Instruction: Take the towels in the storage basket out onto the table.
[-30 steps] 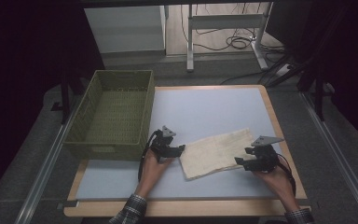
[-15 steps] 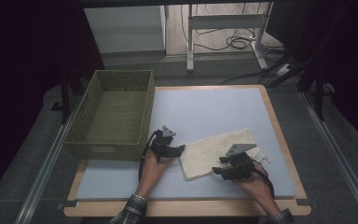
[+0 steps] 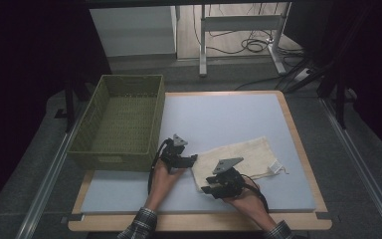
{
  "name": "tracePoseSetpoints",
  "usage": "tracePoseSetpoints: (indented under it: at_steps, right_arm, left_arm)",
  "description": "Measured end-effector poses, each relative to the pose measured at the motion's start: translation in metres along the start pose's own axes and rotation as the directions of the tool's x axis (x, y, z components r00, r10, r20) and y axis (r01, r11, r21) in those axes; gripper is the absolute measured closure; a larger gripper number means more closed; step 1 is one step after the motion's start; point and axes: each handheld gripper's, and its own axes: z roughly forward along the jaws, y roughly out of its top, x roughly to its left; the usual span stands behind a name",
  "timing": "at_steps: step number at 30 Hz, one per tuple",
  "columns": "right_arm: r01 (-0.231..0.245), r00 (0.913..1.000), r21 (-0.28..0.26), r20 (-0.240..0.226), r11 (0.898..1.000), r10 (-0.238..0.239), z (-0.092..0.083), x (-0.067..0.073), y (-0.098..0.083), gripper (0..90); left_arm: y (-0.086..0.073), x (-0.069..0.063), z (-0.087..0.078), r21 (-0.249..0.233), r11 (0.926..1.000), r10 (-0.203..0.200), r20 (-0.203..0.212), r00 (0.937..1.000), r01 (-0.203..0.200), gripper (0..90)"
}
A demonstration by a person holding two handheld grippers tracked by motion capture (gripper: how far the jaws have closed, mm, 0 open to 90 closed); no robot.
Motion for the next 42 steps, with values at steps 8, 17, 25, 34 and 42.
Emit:
tracePoseSetpoints:
  at_steps: [8,17,25,34,42]
  right_arm:
    - [0.04,0.9992,0.028,-0.003,0.999,-0.04,0.02,0.017,0.01,58.9]
    - [0.077,0.9928,0.018,0.091,0.997,-0.078,0.021,0.018,0.006,83.7]
    - [0.023,0.9981,-0.005,0.058,1.0,-0.023,0.019,0.013,0.003,85.3]
    - [0.036,0.9993,-0.026,0.013,0.999,-0.035,0.024,0.021,0.018,85.3]
    - [0.018,0.9994,-0.077,0.031,0.997,-0.016,-0.001,0.014,0.017,85.3]
  left_arm:
    - [0.0,0.0,0.0,-0.001,1.0,0.002,0.0,1.0,-0.002,30.0]
    - [0.0,0.0,0.0,0.006,1.0,0.008,0.013,0.9999,-0.008,26.0]
    - [-0.001,-0.005,-0.004,-0.014,0.9989,0.045,0.076,0.9961,-0.044,68.7]
    - [-0.006,-0.005,-0.019,-0.069,0.9976,-0.006,0.029,0.9996,0.008,87.9]
    - [0.01,-0.015,-0.021,-0.115,0.993,0.032,0.026,0.9991,-0.029,87.4]
